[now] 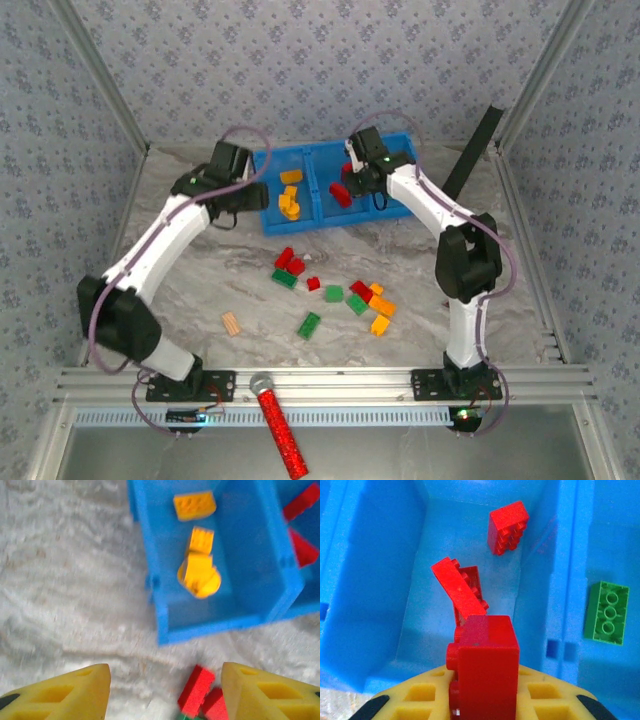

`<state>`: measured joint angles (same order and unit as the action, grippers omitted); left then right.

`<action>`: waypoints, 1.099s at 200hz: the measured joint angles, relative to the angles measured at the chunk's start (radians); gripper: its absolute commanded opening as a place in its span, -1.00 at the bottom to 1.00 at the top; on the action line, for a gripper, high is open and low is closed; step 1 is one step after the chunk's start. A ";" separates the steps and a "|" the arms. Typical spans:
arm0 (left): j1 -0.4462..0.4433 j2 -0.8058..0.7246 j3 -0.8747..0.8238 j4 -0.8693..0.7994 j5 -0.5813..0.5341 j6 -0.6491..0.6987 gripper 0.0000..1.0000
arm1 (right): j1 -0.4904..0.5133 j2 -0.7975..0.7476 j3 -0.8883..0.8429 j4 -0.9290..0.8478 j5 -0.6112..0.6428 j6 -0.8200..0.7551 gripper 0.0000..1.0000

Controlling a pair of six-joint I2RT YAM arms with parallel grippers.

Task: Sort the legos into containers by color
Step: Place the lego in the container.

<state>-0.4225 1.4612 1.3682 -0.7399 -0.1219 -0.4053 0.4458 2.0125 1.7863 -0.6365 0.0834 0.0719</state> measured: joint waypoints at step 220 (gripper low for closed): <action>-0.043 -0.431 -0.386 -0.124 0.082 -0.093 0.27 | 0.095 0.242 0.133 0.035 0.035 -0.003 -0.29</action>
<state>-0.4652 1.0306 0.9817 -0.8642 -0.0402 -0.4988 0.5411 2.2543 1.9194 -0.6018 0.1184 0.0685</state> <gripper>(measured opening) 0.639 0.336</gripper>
